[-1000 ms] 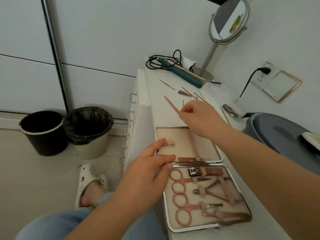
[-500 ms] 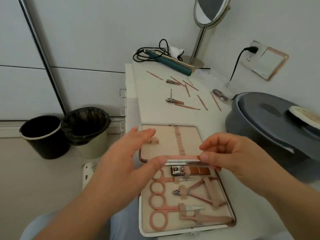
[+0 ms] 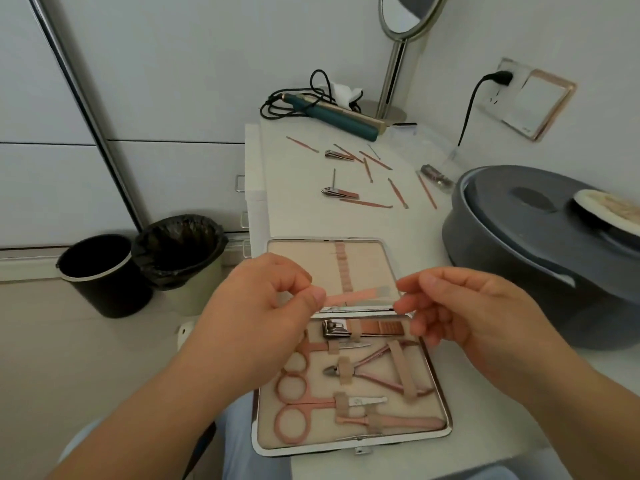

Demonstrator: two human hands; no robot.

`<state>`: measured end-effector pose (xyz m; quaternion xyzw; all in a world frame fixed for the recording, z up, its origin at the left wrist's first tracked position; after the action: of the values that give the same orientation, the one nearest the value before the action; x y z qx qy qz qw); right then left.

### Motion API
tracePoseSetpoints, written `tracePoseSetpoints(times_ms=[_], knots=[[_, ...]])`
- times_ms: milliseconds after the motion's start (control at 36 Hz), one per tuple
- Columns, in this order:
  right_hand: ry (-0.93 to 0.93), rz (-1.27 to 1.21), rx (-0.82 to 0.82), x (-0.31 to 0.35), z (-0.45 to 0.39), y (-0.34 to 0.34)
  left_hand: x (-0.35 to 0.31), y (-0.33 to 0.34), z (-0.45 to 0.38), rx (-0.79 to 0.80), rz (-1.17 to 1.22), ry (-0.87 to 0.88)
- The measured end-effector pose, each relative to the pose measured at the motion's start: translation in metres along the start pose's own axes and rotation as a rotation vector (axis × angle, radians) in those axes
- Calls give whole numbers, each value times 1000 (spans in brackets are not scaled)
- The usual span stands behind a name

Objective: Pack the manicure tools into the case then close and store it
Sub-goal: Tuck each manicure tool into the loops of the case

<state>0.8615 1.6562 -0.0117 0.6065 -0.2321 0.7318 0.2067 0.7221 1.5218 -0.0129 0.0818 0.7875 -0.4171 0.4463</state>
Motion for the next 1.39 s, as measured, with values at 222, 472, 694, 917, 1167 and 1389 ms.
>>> tracePoseSetpoints(times_ms=[222, 472, 694, 917, 1167, 1389], knots=[[-87, 214, -26, 7, 5, 2, -13, 9, 0, 35, -39, 30], [-21, 265, -224, -11, -5, -30, -19, 11, -3, 6, -180, 170], [-16, 342, -325, -16, -8, -46, -5, 21, -4, 75, -265, 128], [71, 398, -253, -15, -18, -39, 0, 22, -3, 48, -209, 144], [122, 387, -208, -17, -17, -38, 4, 23, -4, 50, -146, 139], [138, 421, -193, -20, -21, -39, 4, 23, -5, 54, -136, 142]])
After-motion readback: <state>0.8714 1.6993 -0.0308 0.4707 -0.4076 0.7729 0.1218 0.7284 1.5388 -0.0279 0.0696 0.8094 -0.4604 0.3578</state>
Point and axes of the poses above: each hand's wrist, its own z-axis away from the middle knuckle, its own y-axis out of the palm, x = y × z, the point moved 7 cm from there along -z, towards the middle knuckle, and after that the axes turned 1 degree about z, right-handed, at the moved point
